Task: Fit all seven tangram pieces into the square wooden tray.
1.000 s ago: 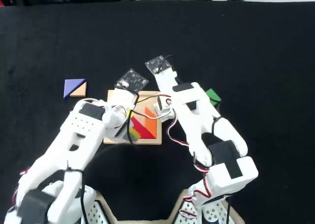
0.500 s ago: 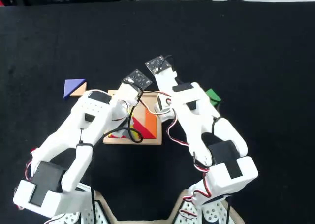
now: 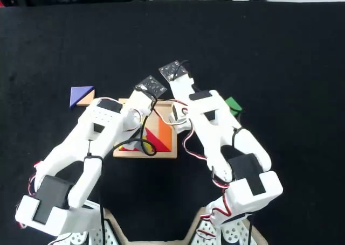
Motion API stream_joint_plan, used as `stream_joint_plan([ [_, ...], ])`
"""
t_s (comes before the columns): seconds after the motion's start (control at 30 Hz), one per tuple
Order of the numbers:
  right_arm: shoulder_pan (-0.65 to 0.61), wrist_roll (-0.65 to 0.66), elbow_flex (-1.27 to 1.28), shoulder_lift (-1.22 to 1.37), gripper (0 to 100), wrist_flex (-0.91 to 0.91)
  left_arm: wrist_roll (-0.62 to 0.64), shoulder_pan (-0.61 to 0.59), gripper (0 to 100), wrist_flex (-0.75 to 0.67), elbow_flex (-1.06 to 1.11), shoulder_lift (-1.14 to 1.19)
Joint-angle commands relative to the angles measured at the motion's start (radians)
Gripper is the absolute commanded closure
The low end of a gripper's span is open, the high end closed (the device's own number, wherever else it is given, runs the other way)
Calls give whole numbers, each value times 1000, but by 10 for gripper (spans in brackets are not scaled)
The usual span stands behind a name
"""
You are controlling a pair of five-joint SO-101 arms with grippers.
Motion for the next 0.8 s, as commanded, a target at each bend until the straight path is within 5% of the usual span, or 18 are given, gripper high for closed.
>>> stream_joint_plan([
  [0.0,-29,14,-31,1,987,8,-6,19,647,-9,-44,-5],
  [0.3,-29,14,-31,1,987,8,-5,21,831,-12,-44,-5],
  [0.77,-31,14,-35,1,987,8,-9,36,796,-8,-2,-14],
])
